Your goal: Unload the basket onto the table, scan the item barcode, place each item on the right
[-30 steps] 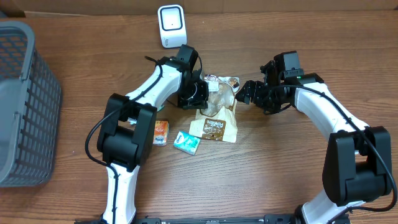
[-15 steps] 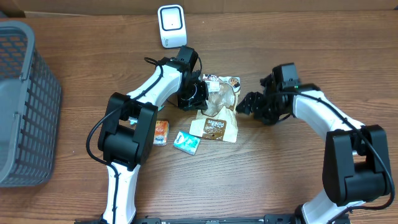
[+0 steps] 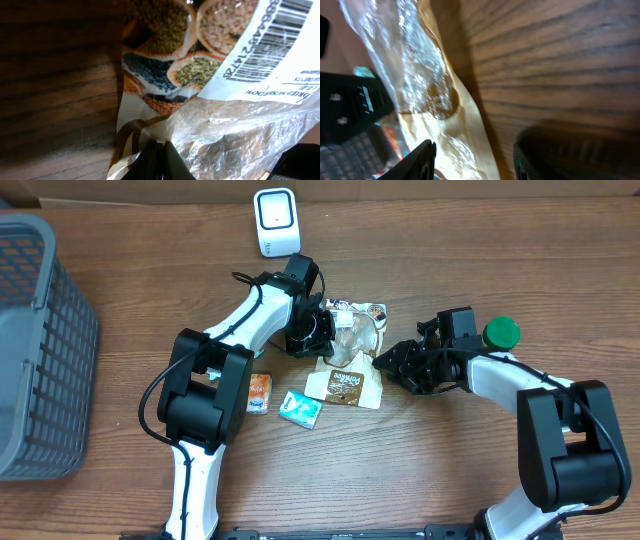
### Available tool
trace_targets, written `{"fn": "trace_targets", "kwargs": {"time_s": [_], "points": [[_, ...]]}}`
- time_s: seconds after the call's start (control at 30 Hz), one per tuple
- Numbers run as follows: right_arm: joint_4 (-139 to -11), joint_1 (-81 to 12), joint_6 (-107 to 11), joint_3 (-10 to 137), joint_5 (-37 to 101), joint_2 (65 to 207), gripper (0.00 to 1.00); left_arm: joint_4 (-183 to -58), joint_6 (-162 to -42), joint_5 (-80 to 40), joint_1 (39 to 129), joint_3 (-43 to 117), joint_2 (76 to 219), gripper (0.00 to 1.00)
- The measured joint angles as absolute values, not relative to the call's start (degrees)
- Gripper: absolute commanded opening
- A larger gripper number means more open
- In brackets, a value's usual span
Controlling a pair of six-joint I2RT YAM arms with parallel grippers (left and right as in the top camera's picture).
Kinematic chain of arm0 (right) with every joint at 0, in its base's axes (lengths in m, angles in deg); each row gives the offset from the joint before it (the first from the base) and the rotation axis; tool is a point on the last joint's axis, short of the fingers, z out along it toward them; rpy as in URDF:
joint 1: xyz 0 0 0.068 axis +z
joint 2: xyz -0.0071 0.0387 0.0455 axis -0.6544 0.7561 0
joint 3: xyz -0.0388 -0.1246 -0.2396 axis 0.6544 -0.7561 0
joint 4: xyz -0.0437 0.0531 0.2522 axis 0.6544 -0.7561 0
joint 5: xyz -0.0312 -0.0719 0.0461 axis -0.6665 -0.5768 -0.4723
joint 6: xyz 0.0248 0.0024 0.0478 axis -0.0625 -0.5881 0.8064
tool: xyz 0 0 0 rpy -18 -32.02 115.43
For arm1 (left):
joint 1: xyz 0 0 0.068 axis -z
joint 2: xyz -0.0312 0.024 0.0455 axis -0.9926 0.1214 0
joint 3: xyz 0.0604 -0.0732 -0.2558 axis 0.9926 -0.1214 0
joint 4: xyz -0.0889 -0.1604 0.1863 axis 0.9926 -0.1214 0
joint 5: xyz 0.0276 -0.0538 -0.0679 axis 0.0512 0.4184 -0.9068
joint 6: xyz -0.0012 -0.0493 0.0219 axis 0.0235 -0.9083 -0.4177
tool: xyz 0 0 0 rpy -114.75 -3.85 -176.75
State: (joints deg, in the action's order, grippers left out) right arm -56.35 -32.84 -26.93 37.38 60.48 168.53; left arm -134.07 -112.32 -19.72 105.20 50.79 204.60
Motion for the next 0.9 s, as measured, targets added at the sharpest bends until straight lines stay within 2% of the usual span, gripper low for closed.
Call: {"fn": "trace_targets", "kwargs": {"time_s": [0.5,0.67,0.73,0.9], "points": [[-34.69,-27.25,-12.70,34.58,62.16,173.14,0.50,-134.07,-112.32,-19.70,105.18,50.79,204.60,0.04],[-31.63,-27.69,-11.94,34.58,63.02,174.17,0.50,-134.10,-112.32,-19.70,105.18,50.79,204.60,0.04],[-30.28,-28.52,-12.68,34.58,63.54,174.52,0.56,-134.07,-112.32,-19.70,105.18,50.79,204.60,0.04],[-26.65,-30.15,-14.69,34.58,63.87,175.28,0.58,-134.05,-112.32,-19.72,105.18,50.79,204.60,0.04]]}}
